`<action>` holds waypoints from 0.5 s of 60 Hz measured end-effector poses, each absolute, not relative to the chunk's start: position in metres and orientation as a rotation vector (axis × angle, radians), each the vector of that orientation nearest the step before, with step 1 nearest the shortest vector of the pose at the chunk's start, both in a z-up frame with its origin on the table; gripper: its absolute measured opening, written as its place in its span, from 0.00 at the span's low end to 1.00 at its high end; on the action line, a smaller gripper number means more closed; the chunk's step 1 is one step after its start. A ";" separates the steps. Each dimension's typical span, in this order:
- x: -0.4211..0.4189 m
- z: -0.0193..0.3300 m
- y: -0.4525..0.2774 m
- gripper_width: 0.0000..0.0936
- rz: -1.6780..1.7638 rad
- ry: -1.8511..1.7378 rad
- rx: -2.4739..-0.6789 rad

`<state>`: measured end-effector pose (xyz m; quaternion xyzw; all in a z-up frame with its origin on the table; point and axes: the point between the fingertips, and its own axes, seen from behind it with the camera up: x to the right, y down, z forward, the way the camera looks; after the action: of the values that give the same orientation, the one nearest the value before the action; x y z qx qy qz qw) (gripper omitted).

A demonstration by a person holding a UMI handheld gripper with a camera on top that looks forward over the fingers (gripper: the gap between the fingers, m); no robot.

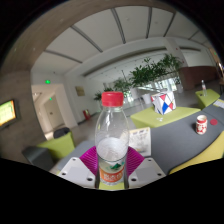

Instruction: Pour water

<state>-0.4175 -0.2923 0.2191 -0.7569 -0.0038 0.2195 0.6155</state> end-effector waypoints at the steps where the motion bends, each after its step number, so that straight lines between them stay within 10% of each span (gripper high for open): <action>1: -0.419 0.228 -0.290 0.34 0.531 0.000 -1.732; 15: -0.322 0.328 -0.215 0.34 1.016 0.197 -1.529; 30: -0.182 0.319 -0.119 0.34 1.625 0.663 -1.300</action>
<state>-0.1817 -0.1186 0.3188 -0.5283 0.2695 0.6603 0.4607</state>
